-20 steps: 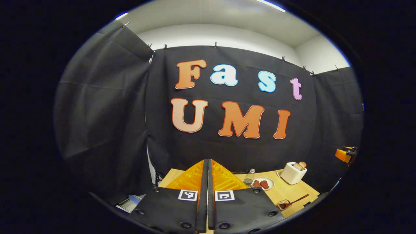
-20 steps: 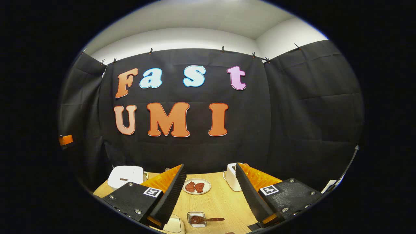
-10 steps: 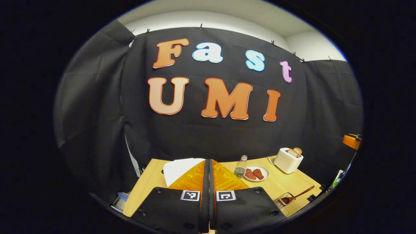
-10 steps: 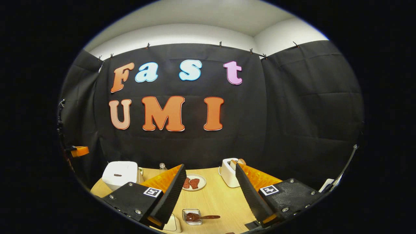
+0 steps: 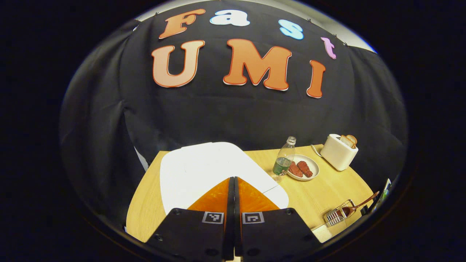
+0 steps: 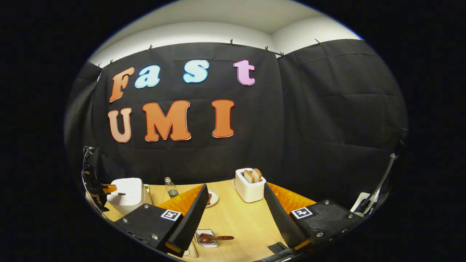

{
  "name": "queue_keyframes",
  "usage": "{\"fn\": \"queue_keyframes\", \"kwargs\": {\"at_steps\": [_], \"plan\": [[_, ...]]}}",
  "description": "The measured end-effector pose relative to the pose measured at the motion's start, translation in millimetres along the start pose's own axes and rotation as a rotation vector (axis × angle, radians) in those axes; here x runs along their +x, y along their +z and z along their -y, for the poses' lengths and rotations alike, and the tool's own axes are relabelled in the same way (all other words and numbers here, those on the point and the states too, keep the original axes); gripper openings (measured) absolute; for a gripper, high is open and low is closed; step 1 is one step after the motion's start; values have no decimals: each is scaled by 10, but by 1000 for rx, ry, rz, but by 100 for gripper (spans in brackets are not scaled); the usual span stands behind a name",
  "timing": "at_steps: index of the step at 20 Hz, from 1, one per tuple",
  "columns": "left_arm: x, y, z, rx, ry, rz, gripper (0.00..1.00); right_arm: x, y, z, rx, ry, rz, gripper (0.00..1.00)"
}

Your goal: Close the left gripper, press the button to open the rice cooker; take a wooden spoon from the chopstick holder with the right hand, scoop a spoonful of rice and pour it into the rice cooker, then put the wooden spoon back into the chopstick holder.

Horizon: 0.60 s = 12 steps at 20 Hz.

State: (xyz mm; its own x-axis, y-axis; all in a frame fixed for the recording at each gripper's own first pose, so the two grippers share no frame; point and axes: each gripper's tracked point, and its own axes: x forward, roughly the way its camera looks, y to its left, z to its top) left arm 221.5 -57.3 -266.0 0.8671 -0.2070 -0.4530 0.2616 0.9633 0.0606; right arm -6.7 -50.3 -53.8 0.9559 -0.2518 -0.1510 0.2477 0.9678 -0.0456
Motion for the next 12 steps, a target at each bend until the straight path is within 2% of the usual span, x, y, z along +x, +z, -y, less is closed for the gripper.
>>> {"fn": "queue_keyframes", "kwargs": {"at_steps": [6, 12], "plan": [[181, -273, -38, -39, 6, -73, 5, 2, -109, 91, -21, -22, -29, 94], [210, -266, -49, -39, -5, -70, 6, -23, -254, 20, -35, -5, -60, 94]]}}
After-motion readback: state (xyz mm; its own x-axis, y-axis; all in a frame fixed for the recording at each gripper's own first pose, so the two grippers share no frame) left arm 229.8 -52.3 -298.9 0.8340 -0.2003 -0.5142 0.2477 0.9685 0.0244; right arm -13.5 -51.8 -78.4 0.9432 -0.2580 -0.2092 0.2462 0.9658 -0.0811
